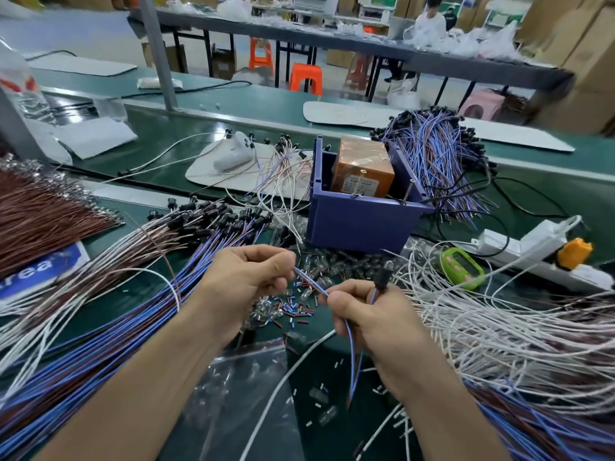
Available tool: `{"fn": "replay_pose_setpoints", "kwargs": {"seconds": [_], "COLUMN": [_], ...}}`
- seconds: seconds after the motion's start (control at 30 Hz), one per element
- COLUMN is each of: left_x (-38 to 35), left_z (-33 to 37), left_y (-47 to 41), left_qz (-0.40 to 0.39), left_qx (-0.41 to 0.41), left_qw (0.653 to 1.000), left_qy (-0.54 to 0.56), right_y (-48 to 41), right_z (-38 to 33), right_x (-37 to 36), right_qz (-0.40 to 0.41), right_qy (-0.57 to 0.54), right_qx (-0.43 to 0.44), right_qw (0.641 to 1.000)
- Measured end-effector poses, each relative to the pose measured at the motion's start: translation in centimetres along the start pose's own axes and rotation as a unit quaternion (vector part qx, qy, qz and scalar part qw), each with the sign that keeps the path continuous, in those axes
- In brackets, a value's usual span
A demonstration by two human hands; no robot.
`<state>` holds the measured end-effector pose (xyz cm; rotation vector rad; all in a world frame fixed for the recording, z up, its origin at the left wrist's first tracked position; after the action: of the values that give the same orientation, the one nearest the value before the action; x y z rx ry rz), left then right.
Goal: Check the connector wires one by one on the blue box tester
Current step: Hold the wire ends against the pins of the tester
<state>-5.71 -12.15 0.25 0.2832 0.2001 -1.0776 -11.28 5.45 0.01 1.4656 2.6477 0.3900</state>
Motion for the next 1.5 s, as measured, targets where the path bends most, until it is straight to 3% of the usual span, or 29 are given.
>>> {"fn": "replay_pose_setpoints", "kwargs": {"seconds": [0.13, 0.27, 0.5, 0.6, 0.73, 1.03, 1.13, 1.23, 1.37, 1.5], "left_x": [1.3, 3.3, -0.6, -3.0, -3.5, -3.8, -3.2, -2.1, -4.2, -6.7], "left_z": [0.6, 2.0, 2.2, 1.3, 0.5, 0.4, 0.7, 1.9, 3.1, 2.6], "left_y": [-0.3, -0.8, 0.4, 1.4, 1.7, 1.6, 2.0, 1.6, -0.2, -2.2], "left_qz": [0.05, 0.093, 0.013, -0.039, -0.025, -0.024, 0.052, 0.14, 0.153, 0.196], "left_qx": [-0.001, -0.042, -0.125, -0.119, -0.09, -0.08, -0.119, -0.144, -0.126, -0.101], "left_qw": [0.999, 0.995, 0.97, 0.972, 0.981, 0.987, 0.983, 0.977, 0.98, 0.975], "left_qy": [0.016, -0.007, -0.207, -0.198, -0.169, -0.135, -0.134, -0.071, 0.003, -0.022], "right_y": [0.0, -0.1, -0.2, 0.1, 0.9, 0.9, 1.0, 1.0, 0.5, -0.5], "right_z": [-0.3, -0.3, -0.3, -1.1, -2.1, -2.5, -2.5, -2.3, -1.8, -2.0], "right_x": [0.3, 1.7, 1.1, 0.6, 0.3, 0.4, 0.7, 2.6, 5.8, 6.5], "right_qz": [0.003, 0.034, 0.039, 0.032, 0.04, 0.073, 0.098, 0.176, 0.238, 0.243], "right_qy": [0.003, -0.07, -0.088, -0.043, 0.037, 0.037, 0.005, -0.06, -0.227, -0.268], "right_qx": [0.02, 0.008, 0.025, 0.068, 0.118, 0.163, 0.17, 0.169, 0.151, 0.147], "right_qw": [1.0, 0.997, 0.995, 0.996, 0.992, 0.983, 0.98, 0.968, 0.932, 0.921]}}
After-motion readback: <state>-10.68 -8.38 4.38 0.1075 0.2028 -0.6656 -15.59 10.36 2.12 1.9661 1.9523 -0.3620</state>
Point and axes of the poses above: each hand's wrist, its own y-axis away from the middle knuckle, its own x-axis out of the back of the hand, z = x × y, the point moved 8 cm from there along -y, towards the middle knuckle, and after that the axes turned 3 degrees about -x, right-handed, at the moved point
